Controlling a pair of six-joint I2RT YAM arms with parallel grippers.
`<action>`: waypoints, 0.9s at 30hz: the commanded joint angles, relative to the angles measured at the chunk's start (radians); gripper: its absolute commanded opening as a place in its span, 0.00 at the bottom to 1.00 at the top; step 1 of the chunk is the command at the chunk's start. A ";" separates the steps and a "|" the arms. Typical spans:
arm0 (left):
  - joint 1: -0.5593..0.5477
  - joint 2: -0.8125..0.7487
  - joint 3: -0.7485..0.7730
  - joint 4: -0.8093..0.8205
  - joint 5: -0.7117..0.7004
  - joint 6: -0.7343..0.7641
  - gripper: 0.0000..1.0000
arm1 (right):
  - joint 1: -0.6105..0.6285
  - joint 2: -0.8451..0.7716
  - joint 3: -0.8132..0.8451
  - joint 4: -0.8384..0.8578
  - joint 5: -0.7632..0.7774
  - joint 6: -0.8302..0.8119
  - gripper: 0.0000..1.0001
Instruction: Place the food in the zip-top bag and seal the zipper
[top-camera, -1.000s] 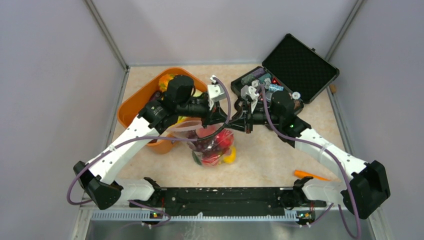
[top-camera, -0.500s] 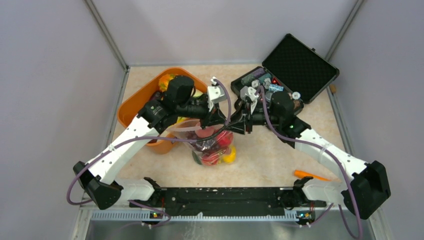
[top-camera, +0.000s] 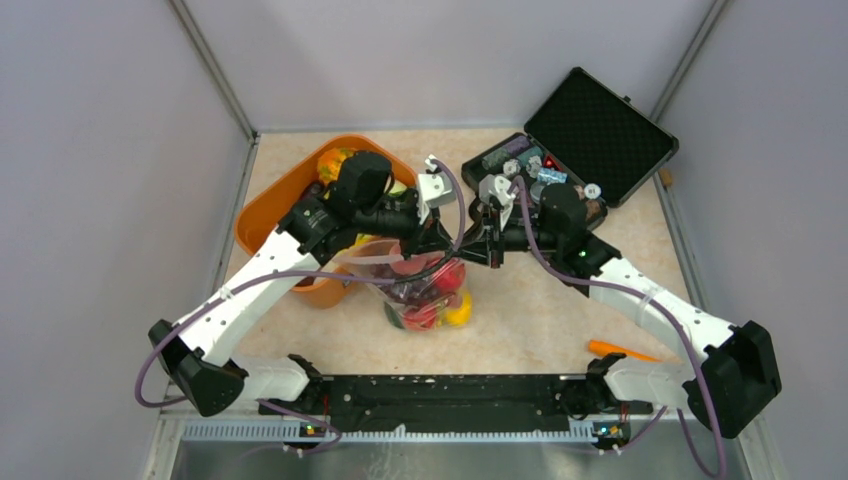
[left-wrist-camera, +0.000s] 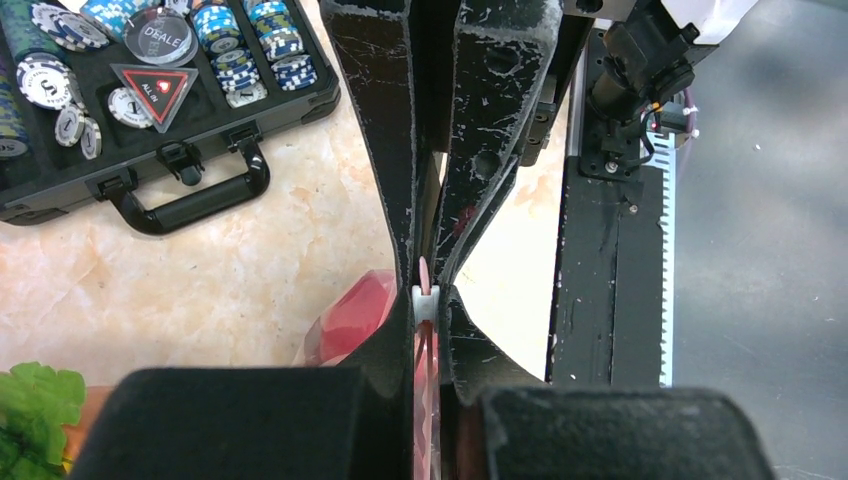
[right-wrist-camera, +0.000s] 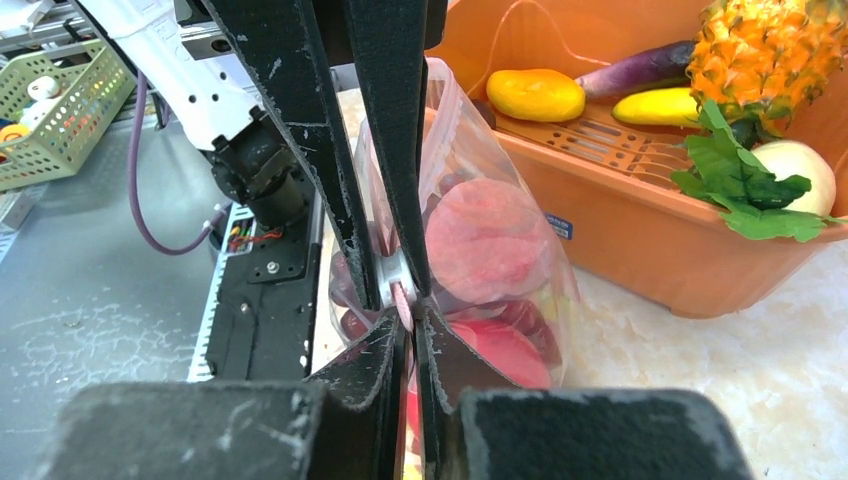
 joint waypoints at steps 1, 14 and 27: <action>-0.012 0.011 0.045 -0.009 0.026 0.012 0.00 | 0.013 -0.032 0.028 0.101 -0.021 0.010 0.00; -0.013 -0.069 -0.002 -0.013 -0.086 0.016 0.00 | 0.131 -0.116 -0.065 0.202 0.375 0.034 0.00; -0.012 -0.145 -0.064 -0.081 -0.196 0.058 0.00 | 0.168 -0.140 -0.112 0.307 0.406 0.063 0.00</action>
